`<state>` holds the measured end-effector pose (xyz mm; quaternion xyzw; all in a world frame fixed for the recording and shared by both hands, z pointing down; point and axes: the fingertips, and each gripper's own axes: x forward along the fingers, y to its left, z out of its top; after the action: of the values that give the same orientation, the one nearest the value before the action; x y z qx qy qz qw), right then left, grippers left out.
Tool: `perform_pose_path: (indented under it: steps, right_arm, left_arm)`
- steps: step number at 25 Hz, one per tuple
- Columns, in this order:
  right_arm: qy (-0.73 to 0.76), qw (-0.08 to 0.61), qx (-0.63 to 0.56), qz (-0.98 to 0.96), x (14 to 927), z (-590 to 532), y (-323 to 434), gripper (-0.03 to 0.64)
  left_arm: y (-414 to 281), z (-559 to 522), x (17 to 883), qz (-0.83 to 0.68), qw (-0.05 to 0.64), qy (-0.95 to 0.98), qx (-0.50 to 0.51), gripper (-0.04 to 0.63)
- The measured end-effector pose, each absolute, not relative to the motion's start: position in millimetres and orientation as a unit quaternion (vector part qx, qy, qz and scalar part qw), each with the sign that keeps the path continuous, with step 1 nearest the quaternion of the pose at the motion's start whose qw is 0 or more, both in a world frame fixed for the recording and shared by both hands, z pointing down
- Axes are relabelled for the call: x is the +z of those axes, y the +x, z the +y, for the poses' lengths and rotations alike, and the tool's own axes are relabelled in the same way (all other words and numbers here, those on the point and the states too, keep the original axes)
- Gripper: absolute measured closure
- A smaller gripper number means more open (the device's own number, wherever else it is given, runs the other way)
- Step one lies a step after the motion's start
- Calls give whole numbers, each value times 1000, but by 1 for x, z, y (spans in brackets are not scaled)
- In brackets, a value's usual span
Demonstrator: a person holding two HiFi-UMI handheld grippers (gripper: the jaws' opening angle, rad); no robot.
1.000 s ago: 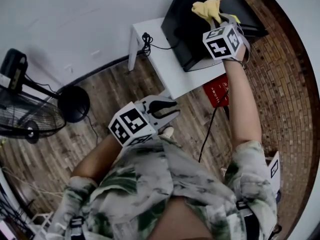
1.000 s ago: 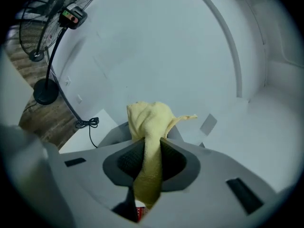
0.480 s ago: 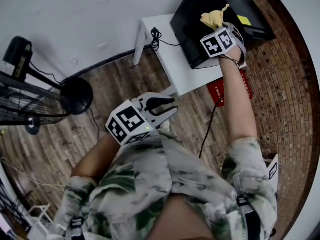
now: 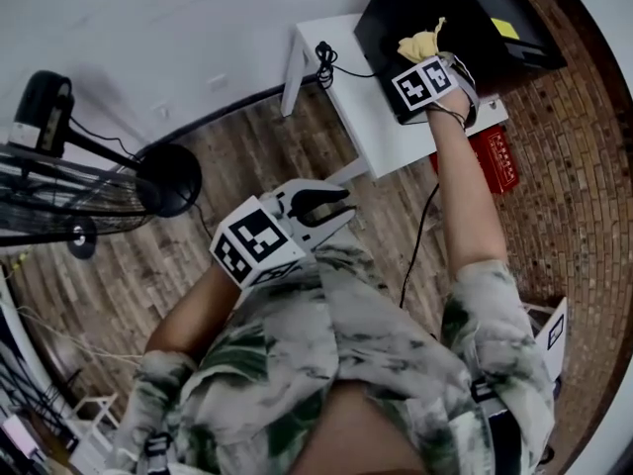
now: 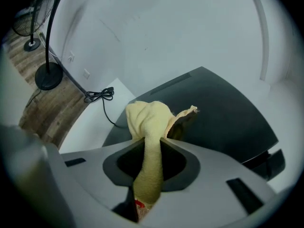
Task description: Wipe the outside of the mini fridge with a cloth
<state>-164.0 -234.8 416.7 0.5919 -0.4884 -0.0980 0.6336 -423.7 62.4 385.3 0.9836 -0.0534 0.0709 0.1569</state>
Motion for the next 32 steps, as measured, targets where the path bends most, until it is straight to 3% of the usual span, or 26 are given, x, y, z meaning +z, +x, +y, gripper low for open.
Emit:
perform_pose_path:
  steps: [18,32]
  right_arm:
    - [568,618,-11,-544,536,-246,-178,522]
    - [630,520,-177,-549,307,-291,-229,522]
  left_arm:
    - [-434,28,395,-87,169,978,87,503]
    - [-421,14,387,-79,161,981,72,503]
